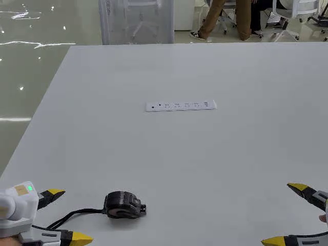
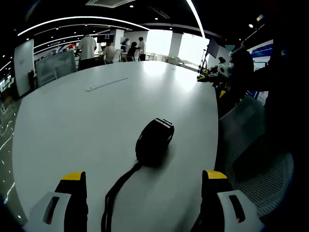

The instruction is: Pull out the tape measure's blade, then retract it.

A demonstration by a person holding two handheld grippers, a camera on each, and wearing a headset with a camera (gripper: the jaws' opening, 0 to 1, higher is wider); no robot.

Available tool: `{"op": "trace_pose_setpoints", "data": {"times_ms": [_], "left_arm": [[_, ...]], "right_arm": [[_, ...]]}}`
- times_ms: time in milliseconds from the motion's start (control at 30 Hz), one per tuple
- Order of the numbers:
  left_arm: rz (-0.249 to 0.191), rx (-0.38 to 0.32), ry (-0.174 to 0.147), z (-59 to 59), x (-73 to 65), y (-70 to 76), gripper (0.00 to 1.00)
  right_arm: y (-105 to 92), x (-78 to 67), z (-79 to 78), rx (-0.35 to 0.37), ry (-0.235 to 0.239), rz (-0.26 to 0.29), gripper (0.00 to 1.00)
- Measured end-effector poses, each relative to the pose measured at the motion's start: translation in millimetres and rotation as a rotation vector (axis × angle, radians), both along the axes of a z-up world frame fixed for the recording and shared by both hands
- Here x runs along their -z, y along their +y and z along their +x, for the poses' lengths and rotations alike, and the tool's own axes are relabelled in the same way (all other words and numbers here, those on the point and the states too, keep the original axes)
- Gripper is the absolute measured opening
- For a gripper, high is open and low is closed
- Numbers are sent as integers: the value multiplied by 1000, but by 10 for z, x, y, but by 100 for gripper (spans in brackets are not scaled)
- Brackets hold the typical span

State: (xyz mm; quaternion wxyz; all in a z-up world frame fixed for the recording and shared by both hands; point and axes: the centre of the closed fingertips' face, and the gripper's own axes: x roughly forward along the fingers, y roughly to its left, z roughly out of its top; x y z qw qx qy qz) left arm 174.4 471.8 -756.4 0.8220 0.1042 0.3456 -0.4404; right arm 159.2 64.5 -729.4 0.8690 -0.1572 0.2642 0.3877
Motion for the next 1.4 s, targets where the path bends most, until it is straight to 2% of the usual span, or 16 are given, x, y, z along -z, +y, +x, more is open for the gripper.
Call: {"op": "trace_pose_setpoints", "data": {"times_ms": [33, 67, 100, 200, 333, 433, 533, 600, 633, 700, 767, 867, 900, 1067, 1167, 1400], "left_arm": [[6, 14, 12, -4, 24, -25, 95], [47, 46, 11, 3, 63, -37, 95], [67, 69, -5, 23, 71, -57, 95], [71, 128, -6, 50, 52, -179, 95], [124, 198, -8, 123, 37, -272, 94], [132, 251, 1, 162, 24, -357, 92], [177, 336, -32, 207, 21, -432, 88], [184, 351, -32, 252, 26, -484, 88], [194, 354, -49, 296, 24, -492, 88], [191, 363, -31, 320, 22, -533, 88], [191, 372, -33, 342, 19, -568, 87], [199, 420, -21, 288, 44, -621, 78], [222, 458, -45, 281, 63, -626, 74], [226, 475, -29, 262, 115, -718, 70], [245, 481, -23, 283, 154, -746, 62], [265, 542, -4, 247, 213, -856, 52]], "right_arm": [[35, -1, 10, -7, 1, 0, 100], [90, -1, 29, -24, 0, 3, 100], [116, 9, 47, -34, -4, 1, 100], [230, 10, 94, -64, 1, -2, 100], [369, 6, 147, -109, -6, -5, 100], [442, 10, 190, -128, -9, -6, 100], [538, 16, 210, -152, -13, -9, 100], [590, 20, 230, -165, -14, -6, 100], [611, 19, 236, -170, -14, -5, 100], [665, 35, 248, -186, -12, -6, 100], [731, 63, 255, -207, -5, -11, 100], [834, 89, 268, -238, -1, -13, 100], [884, 100, 274, -253, 1, -16, 100], [1115, 98, 317, -288, 4, 4, 100], [1255, 132, 332, -316, 5, 15, 97], [1608, 331, 322, -399, 40, 15, 92]]}}
